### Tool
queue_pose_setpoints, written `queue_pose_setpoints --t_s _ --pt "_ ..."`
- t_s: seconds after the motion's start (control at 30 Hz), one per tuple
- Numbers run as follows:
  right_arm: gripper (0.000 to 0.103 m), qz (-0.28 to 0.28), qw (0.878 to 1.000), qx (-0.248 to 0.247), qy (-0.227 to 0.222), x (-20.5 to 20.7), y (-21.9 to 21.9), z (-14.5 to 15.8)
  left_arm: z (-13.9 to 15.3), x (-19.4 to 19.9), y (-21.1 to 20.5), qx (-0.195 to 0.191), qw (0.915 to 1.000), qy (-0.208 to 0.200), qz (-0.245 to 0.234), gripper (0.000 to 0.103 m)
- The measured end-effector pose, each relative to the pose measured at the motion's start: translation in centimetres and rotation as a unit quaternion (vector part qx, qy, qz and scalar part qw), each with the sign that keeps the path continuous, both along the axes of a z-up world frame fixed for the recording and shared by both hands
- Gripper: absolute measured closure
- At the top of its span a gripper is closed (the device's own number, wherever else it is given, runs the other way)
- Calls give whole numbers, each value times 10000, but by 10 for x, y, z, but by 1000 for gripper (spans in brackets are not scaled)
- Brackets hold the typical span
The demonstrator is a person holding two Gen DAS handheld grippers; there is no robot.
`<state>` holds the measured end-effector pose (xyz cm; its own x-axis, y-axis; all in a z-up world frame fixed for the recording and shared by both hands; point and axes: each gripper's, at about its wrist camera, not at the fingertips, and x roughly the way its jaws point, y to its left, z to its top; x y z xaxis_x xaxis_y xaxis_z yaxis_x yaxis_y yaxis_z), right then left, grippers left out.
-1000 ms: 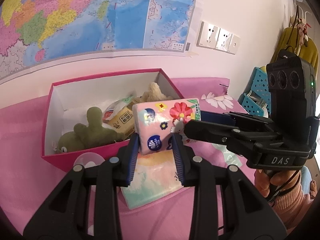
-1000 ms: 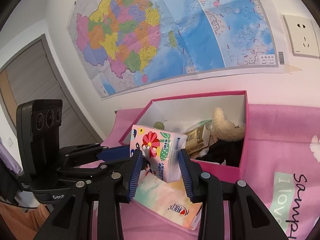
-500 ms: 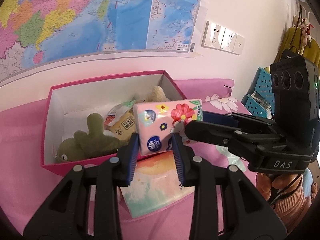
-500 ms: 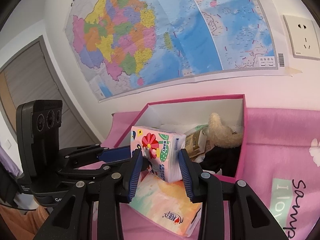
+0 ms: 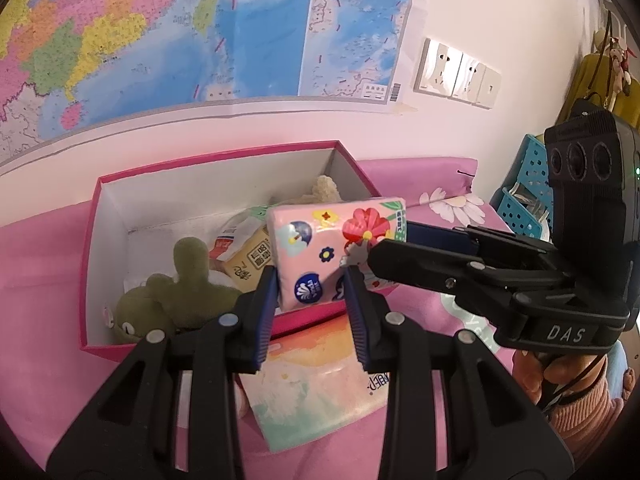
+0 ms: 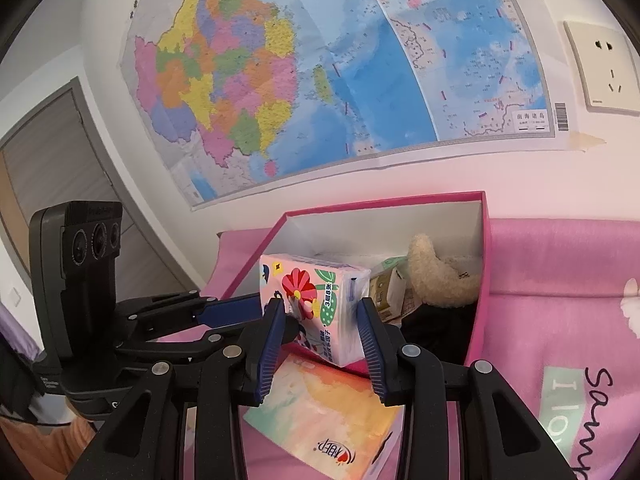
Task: Organize soft objects
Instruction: 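Lift the tissue pack over the pink box and lower it inside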
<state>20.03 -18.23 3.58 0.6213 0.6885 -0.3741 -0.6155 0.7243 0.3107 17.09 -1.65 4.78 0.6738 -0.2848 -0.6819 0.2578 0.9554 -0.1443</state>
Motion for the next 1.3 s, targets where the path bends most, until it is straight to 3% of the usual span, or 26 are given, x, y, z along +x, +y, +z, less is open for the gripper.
queue_pose_setpoints --t_s 1.3 --pt "63 -220 9992 -154 297 36 29 -16 -22 44 8 277 9972 531 444 67"
